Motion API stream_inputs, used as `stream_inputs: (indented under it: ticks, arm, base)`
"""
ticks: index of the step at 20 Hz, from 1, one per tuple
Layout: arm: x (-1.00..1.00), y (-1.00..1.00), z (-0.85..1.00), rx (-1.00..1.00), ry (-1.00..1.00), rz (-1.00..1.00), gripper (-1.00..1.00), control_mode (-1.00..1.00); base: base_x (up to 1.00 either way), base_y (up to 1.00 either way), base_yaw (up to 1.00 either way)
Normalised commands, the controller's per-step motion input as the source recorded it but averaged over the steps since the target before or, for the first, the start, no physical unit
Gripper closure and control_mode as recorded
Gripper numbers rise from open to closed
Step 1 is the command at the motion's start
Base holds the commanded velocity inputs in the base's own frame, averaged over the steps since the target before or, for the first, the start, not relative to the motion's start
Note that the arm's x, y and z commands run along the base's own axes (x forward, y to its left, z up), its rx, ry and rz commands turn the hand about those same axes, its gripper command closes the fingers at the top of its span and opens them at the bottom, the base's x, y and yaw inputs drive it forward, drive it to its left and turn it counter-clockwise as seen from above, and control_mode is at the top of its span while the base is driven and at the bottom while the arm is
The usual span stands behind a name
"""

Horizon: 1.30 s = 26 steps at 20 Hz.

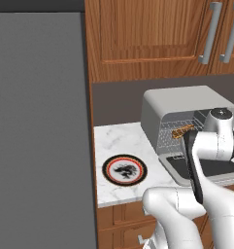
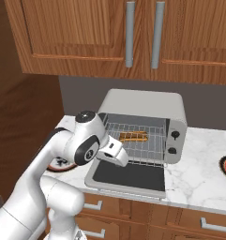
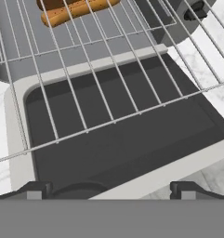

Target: Open the toaster oven door. Place the hotdog bun on the bottom rack in the toaster oven and place the chicken drumstick on the top rack.

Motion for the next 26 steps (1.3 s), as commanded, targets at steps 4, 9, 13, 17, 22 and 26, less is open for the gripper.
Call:
stream_inputs:
  ticks: [4,9,13,17,22,26]
  arm:
    - [0.00,0.00,0.00,0.00,0.00,0.00,-1.00,-1.00]
    - [0.00,0.00,0.00,0.00,0.00,0.00,-1.00,1.00]
    - [0.00,0.00,0.00,0.00,0.00,0.00,-1.00,1.00]
    - [0.00,0.00,0.00,0.00,0.00,0.00,-1.00,1.00]
    - [0.00,0.00,0.00,0.00,0.00,0.00,-1.00,1.00]
    - [0.00,0.00,0.00,0.00,0.00,0.00,-1.00,1.00]
  base:
    - [0.00,0.00,0.00]
    - [0.00,0.00,0.00]
    - [0.00,0.00,0.00]
    - [-0.08,0.00,0.00]
    - [-0.52,-0.02,0.00]
    - [-0.22,-0.20,-0.02]
